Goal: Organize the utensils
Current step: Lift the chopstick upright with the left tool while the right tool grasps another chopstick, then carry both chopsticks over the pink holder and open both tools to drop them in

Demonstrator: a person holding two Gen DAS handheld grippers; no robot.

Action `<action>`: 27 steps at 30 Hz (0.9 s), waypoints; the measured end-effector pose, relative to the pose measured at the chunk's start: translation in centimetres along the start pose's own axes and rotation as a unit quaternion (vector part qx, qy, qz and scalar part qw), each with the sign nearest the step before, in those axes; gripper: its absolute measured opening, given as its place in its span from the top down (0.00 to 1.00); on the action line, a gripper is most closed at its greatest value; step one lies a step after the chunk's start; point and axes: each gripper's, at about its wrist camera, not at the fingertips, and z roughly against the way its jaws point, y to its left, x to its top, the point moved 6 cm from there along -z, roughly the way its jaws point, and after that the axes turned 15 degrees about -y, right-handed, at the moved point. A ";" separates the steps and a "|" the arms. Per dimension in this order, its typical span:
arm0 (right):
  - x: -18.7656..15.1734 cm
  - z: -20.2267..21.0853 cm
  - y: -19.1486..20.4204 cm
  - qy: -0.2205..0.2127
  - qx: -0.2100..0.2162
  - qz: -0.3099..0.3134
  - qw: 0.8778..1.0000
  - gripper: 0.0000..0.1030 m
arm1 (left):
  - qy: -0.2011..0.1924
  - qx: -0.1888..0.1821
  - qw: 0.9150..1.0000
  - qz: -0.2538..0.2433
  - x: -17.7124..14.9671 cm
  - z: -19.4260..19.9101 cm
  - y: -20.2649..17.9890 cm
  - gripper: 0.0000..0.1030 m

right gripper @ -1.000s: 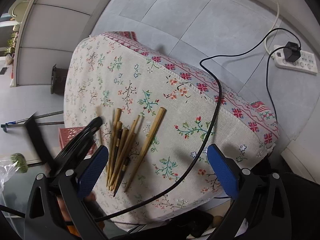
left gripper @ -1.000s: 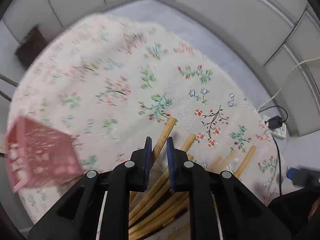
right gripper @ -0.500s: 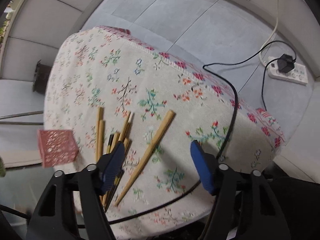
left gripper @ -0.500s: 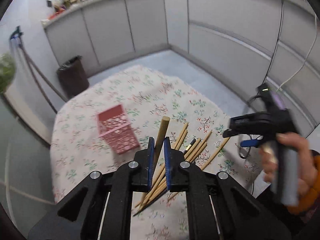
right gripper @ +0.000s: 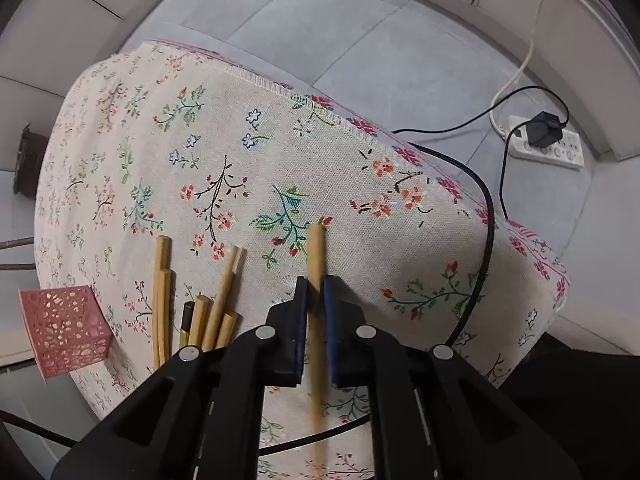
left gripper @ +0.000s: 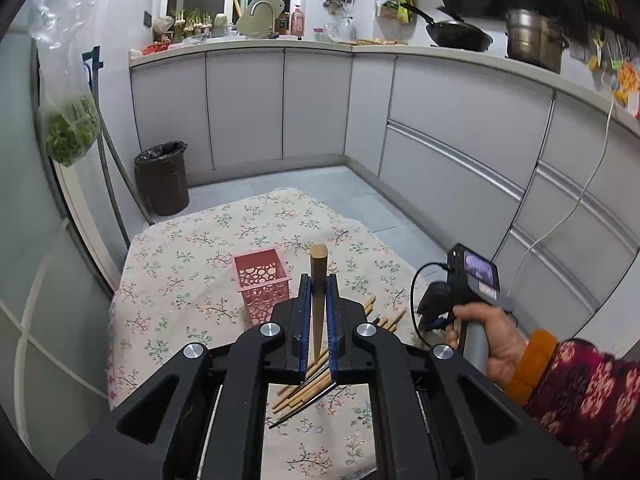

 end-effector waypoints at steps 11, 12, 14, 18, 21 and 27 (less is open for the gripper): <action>1.9 14.0 0.0 -0.167 0.165 0.061 0.970 0.92 | -0.023 0.009 0.997 0.071 3.4 -0.4 1.7 0.94; 2.2 15.6 0.1 -0.182 0.184 0.063 0.964 0.92 | -0.028 0.015 0.997 0.076 4.0 -0.4 2.0 0.94; 2.9 18.6 0.8 -0.212 0.217 0.067 0.951 0.92 | -0.039 0.023 0.995 0.086 5.2 -0.5 2.5 0.94; 4.8 24.9 3.6 -0.265 0.281 0.081 0.919 0.92 | -0.060 0.047 0.991 0.105 7.5 -0.9 3.8 0.94; 5.8 28.6 5.8 -0.295 0.320 0.094 0.896 0.92 | -0.079 0.077 0.987 0.113 9.0 -1.7 5.1 0.94; 6.8 30.9 11.8 -0.311 0.356 0.124 0.872 0.92 | -0.092 0.117 0.982 0.119 10.4 -3.8 7.4 0.94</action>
